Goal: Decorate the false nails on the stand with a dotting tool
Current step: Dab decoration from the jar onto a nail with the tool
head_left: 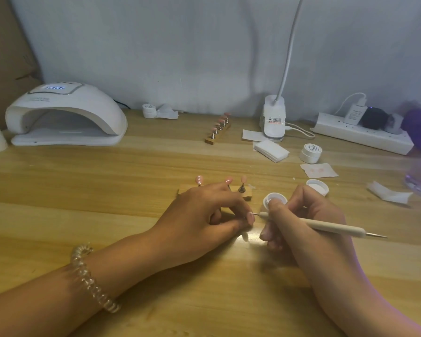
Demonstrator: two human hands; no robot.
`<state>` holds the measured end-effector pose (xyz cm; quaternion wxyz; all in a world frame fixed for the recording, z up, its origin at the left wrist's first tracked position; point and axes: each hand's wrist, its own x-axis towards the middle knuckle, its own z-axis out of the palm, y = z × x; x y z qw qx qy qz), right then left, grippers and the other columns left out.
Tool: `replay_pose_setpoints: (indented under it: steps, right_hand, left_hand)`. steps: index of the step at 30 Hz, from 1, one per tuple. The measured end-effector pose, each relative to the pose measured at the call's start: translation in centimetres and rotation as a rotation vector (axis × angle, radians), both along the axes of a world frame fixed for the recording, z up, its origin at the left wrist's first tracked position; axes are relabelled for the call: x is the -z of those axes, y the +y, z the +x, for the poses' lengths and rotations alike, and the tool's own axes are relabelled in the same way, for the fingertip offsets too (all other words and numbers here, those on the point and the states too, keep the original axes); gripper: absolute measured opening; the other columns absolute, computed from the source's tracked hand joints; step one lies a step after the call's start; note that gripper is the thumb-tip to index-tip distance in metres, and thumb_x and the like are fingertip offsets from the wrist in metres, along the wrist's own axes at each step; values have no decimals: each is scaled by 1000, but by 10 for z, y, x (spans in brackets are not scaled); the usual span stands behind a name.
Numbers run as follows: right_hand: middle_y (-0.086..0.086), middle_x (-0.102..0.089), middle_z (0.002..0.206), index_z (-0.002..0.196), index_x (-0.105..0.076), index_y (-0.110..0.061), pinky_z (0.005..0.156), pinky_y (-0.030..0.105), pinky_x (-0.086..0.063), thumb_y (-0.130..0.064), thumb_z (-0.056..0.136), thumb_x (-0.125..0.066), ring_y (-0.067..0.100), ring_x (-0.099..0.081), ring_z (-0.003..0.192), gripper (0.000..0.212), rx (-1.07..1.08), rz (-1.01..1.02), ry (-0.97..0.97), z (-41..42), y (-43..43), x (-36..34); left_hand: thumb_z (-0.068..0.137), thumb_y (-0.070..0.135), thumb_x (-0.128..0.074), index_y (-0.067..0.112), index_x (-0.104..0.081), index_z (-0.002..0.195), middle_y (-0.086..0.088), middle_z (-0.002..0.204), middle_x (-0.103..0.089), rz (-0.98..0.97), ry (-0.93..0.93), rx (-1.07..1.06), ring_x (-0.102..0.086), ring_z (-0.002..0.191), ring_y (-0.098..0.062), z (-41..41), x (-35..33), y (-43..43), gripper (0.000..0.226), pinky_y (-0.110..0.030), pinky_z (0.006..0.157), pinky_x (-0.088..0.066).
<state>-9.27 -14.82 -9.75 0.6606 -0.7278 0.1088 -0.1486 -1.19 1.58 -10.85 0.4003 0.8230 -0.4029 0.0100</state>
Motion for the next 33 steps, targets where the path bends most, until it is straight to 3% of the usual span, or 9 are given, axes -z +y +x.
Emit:
replay_pose_setpoints:
  steps: [7,9,12,18,22,25,27,33]
  right_hand:
    - [12,-67,57,68,-44,-13,43,26,-45,-18,89,-65,16,-55,44,30,3,19,-1,0,1,-1]
    - [12,-67,56,71,-44,-10,42,26,-44,-17,91,-64,16,-54,43,29,10,29,-7,0,0,-1]
    - [11,-67,56,72,-43,-10,43,29,-45,-18,91,-64,16,-54,44,30,9,18,-3,0,1,-1]
    - [12,-66,56,70,-43,-11,42,22,-43,-16,92,-64,15,-54,43,31,-1,40,-38,-1,0,0]
    - [9,-63,53,70,-45,-13,42,19,-44,-15,92,-64,15,-53,41,29,89,93,-194,-1,-2,-1]
    - [3,-56,48,78,-50,-13,45,17,-44,-26,91,-64,11,-50,41,23,155,52,-288,1,-9,-3]
    - [1,-54,47,80,-56,-10,43,15,-42,-34,89,-64,9,-48,41,26,169,41,-281,4,-15,-4]
    - [-1,-58,51,77,-64,-10,42,16,-39,-39,92,-60,9,-48,40,33,123,-88,-157,13,-23,6]
  left_hand:
    - [85,20,-75,22,-76,89,-3,81,-63,5,12,-5,-47,50,-17,-1,0,0,4,-19,89,-38]
    - [85,20,-75,23,-76,89,2,81,-63,7,8,-6,-46,50,-17,-1,-1,0,5,-13,85,-39]
    - [85,20,-76,23,-76,89,0,81,-63,14,4,-8,-47,51,-16,-1,-1,1,5,2,87,-29]
    - [85,19,-76,21,-76,89,-4,80,-66,20,-8,-5,-47,51,-19,-2,-3,0,5,5,80,-26]
    - [85,19,-74,22,-76,89,-4,83,-66,21,-2,2,-47,52,-17,-2,-5,0,5,5,80,-26]
    - [86,18,-73,21,-76,90,-6,84,-68,26,0,9,-49,57,-12,-2,-6,1,6,5,80,-26]
    - [86,17,-72,20,-76,90,-6,83,-69,21,-4,17,-50,59,-5,-2,-6,1,6,5,80,-26]
    - [88,20,-72,20,-75,92,-11,84,-68,19,-12,7,-48,57,-7,-1,-4,2,5,5,82,-26]
